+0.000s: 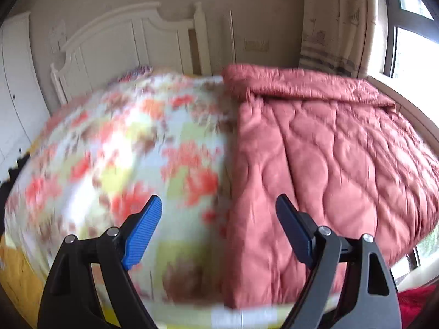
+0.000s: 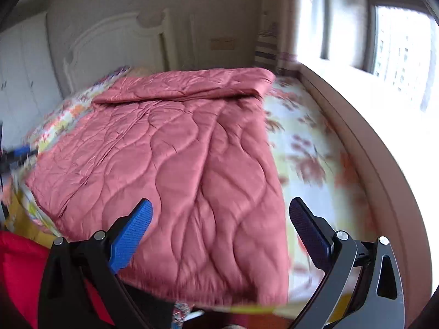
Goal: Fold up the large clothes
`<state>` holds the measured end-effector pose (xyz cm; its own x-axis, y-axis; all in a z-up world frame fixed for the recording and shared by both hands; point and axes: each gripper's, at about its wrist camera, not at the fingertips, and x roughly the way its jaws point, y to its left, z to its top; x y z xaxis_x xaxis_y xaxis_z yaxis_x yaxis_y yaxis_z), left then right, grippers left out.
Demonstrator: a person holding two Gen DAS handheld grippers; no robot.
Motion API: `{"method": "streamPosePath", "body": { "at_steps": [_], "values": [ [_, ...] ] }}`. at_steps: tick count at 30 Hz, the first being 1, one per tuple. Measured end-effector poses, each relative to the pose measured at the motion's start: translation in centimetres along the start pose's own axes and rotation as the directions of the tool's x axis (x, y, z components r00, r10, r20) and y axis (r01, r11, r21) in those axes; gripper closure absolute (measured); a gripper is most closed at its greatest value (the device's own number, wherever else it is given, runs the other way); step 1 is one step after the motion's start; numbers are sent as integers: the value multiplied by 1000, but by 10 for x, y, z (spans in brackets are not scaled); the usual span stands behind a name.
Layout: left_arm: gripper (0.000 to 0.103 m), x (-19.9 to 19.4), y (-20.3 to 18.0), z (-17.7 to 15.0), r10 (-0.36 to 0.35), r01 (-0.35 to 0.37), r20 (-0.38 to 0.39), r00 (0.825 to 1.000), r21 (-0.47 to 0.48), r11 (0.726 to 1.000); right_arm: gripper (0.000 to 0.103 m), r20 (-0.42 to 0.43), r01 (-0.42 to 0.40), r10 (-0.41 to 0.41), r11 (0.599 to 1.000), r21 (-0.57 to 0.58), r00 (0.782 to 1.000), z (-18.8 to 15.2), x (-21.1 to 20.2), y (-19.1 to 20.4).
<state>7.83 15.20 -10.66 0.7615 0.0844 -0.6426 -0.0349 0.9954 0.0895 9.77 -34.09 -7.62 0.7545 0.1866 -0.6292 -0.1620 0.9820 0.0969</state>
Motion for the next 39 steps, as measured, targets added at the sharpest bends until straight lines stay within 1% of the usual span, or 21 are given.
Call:
{"method": "streamPosePath", "body": {
  "at_steps": [3,5,7,10,12,13,15,16,17,19,20,21,22,24,28,30,34,35,36,38,39],
  "values": [
    [19,6,3,-17,20,-21,-48,999,-9,1000,6,-15,-9,10,997,73,1000,-14,2,-17],
    [19,10,4,-21,2,-3,-80,997,-17,1000,6,-35,-23,27,995,98,999,-21,4,-26],
    [20,12,5,-23,3,-5,-81,997,-25,1000,6,-52,-25,32,992,126,998,-24,9,-32],
    [19,14,5,-28,-14,11,-99,995,-32,999,6,-81,-58,74,981,183,994,-32,18,-42],
    [19,13,6,-31,-20,16,-107,994,-39,999,8,-89,-87,106,976,198,990,-36,23,-41],
    [19,13,5,-32,-20,16,-107,994,-37,999,16,-83,-91,108,977,193,991,-36,23,-39],
    [19,13,4,-34,-17,13,-109,994,-29,999,29,-77,-145,164,969,200,983,-37,23,-34],
    [19,12,3,-35,-21,18,-111,994,-28,999,35,-76,-149,167,968,202,983,-37,24,-32],
    [19,12,3,-34,-23,20,-111,994,-29,999,38,-80,-137,156,970,200,985,-36,24,-30],
    [19,12,3,-35,-24,21,-115,993,-33,999,59,-89,-121,141,973,195,986,-35,24,-27],
    [19,12,3,-35,-28,23,-118,993,-38,999,62,-95,-131,154,968,212,984,-36,25,-27],
    [19,12,4,-35,-34,28,-123,992,-48,998,72,-97,-141,165,965,222,981,-36,26,-28],
    [19,13,4,-36,-41,34,-129,991,-58,998,76,-103,-147,174,963,227,979,-36,27,-27],
    [19,14,5,-37,-58,47,-141,988,-78,996,80,-108,-148,177,962,230,978,-36,28,-25],
    [22,19,3,-36,-71,54,-163,984,-108,993,81,-114,-130,159,965,227,981,-36,28,-22],
    [30,18,0,-34,-82,64,-172,982,-107,992,81,-112,-131,159,966,225,981,-36,28,-22],
    [35,18,-2,-31,-97,76,-187,978,-115,990,81,-108,-126,152,969,214,983,-36,27,-19],
    [44,17,-2,-31,-102,81,-182,978,-117,990,81,-105,-128,153,968,215,983,-36,27,-19],
    [63,15,-4,-31,-123,104,-166,978,-115,988,81,-104,-130,155,968,213,982,-36,27,-19],
    [83,14,-8,-30,-171,154,-169,971,-113,982,82,-102,-133,158,967,215,982,-37,27,-20],
    [87,14,-9,-31,-178,160,-172,969,-114,980,82,-102,-134,159,967,215,982,-37,27,-20]
  ]
}}
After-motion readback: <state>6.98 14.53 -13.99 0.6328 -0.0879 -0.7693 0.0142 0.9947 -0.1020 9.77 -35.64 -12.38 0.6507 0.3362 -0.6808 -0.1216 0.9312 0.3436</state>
